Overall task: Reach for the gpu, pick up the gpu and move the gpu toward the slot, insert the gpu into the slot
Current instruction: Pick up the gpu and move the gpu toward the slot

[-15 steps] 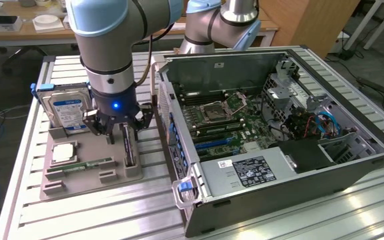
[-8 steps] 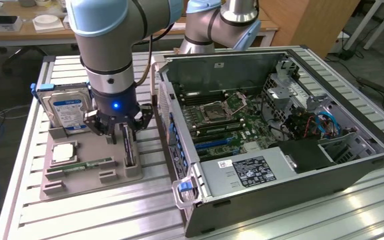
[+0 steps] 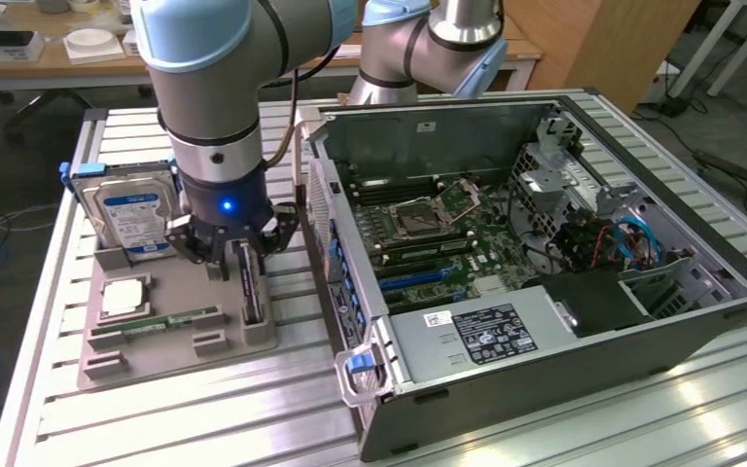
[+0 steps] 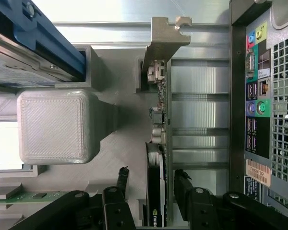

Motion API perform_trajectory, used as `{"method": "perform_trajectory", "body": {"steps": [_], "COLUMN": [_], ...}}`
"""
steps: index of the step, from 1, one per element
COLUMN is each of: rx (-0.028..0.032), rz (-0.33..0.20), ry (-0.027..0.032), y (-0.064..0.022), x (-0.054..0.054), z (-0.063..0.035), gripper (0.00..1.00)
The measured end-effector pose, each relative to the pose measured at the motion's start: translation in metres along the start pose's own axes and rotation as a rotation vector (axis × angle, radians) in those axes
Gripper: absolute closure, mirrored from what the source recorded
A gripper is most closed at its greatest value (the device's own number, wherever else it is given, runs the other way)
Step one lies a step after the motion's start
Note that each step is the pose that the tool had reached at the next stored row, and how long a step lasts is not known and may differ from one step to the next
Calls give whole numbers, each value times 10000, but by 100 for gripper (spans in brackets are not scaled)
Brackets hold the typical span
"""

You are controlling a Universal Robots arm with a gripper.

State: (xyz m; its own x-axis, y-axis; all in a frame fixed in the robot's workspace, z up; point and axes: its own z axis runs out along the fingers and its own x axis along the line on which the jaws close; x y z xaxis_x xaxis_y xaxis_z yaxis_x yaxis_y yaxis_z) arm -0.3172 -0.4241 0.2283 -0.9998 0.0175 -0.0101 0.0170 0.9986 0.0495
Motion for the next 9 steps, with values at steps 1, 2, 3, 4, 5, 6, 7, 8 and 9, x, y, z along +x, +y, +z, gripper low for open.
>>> {"method": "perform_trajectory", "body": {"steps": [1, 2, 3, 4, 5, 6, 7, 8, 9], "rx": [0, -1, 0, -1, 0, 0, 0, 0, -1], "rz": [0, 0, -1, 0, 0, -1, 0, 0, -1], "ry": [0, -1, 0, 0, 0, 0, 0, 0, -1], "y": [0, 0, 0, 0, 0, 0, 0, 0, 0], "x": [0, 0, 0, 0, -1, -1, 0, 0, -1], "z": [0, 0, 0, 0, 0, 1, 1, 1, 2], "gripper": [51, 58, 58, 58, 58, 59, 59, 59, 67]}}
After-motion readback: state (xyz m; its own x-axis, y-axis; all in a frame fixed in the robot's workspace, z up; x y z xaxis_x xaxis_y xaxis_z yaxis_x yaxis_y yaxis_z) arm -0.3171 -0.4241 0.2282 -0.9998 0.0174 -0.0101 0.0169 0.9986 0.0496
